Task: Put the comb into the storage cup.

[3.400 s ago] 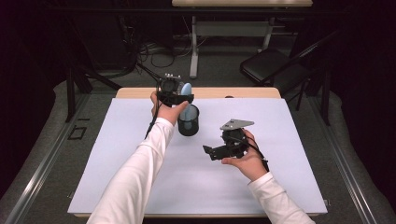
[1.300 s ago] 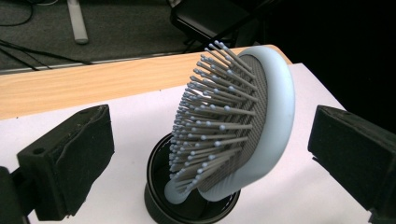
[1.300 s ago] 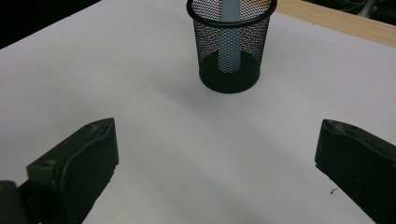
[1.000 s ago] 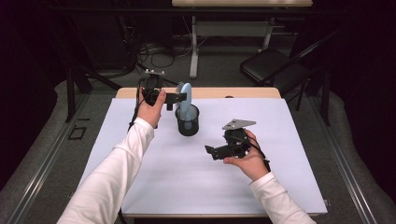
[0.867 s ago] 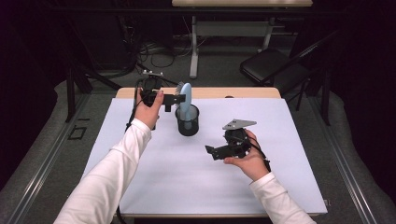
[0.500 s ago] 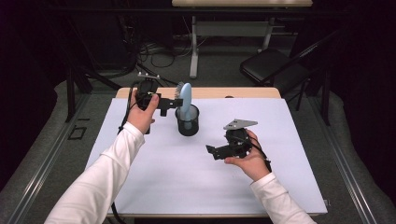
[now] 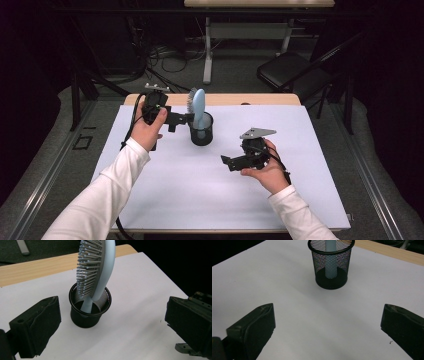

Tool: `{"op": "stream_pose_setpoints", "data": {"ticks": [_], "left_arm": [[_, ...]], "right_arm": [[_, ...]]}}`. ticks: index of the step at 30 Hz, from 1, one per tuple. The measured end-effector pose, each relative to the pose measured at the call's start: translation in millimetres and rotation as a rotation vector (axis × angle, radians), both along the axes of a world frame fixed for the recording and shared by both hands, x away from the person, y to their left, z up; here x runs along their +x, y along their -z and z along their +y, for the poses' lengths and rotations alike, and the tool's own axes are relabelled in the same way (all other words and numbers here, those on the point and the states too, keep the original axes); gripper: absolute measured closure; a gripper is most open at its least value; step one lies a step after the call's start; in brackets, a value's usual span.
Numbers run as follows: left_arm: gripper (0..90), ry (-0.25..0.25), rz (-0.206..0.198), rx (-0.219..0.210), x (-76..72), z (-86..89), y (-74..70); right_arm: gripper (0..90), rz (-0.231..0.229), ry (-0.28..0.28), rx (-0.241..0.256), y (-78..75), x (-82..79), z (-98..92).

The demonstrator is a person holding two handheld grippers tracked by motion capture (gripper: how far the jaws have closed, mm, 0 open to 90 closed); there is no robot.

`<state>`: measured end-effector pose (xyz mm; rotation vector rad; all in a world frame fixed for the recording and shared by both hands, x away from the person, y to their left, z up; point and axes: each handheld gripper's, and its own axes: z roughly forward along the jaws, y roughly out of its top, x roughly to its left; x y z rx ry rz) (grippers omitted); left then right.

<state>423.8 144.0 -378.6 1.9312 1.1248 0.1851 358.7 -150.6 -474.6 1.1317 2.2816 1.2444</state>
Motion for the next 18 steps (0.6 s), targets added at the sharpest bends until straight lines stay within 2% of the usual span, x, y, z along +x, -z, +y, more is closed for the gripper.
{"op": "stream_pose_setpoints", "data": {"ticks": [18], "left_arm": [[0.6, 0.044, 0.003, -0.028, -24.6, 15.1, 7.7]], "right_arm": [[0.0, 0.001, 0.005, 0.003, -0.3, 0.4, -2.4]]}}
